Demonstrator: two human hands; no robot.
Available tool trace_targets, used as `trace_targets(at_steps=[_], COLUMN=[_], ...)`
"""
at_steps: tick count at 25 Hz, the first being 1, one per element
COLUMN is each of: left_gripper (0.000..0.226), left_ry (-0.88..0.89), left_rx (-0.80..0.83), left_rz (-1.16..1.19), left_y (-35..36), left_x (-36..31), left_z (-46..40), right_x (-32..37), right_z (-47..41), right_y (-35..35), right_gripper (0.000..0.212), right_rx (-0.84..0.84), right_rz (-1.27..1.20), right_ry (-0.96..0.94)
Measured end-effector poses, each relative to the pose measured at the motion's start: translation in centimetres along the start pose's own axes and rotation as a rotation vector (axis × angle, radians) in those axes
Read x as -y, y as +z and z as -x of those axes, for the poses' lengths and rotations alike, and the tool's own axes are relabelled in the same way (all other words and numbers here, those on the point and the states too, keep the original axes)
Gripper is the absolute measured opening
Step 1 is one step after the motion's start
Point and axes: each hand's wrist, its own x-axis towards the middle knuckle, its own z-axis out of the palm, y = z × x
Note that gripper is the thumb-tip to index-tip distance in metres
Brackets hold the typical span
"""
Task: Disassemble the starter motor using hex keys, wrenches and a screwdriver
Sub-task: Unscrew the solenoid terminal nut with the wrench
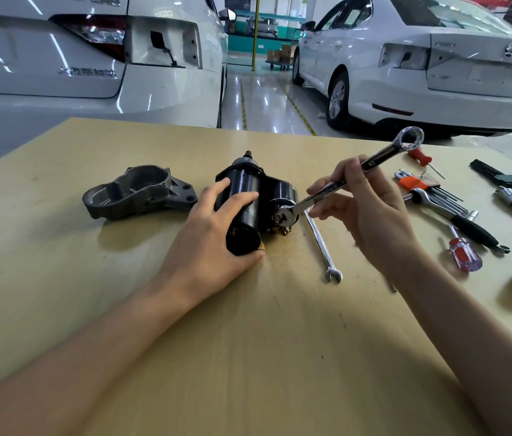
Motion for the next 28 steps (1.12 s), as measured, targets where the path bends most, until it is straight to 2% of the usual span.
trace_targets(at_steps=[5, 9, 20, 24, 28], left_gripper=[0.08, 0.079, 0.079, 0.079, 0.078], left_ry=[0.002, 0.002, 0.004, -0.001, -0.001], left_rx=[0.007, 0.007, 0.004, 0.002, 0.003], left_rz=[0.001, -0.001, -0.003, 0.003, 0.01], left_y=[-0.1, -0.2, -0.1, -0.1, -0.1], left_x=[-0.1, -0.2, -0.1, -0.1, -0.1], left_z=[0.0, 0.0, 0.0, 0.0, 0.0], right_x=[-0.3, -0.3, 0.6, 0.7, 1.0], right_z=[0.6, 0.7, 0.0, -0.4, -0.6], right_y=[1.5, 1.3, 0.5, 0.3, -0.3], right_gripper=[0.021, 0.022, 0.024, 0.013, 0.016], right_rx=[0.025, 0.003, -0.093, -0.081, -0.176], right_rz=[0.204, 0.224, 0.132, -0.011, -0.072], right_ry=[-0.171, -0.192, -0.14, -0.089, -0.031])
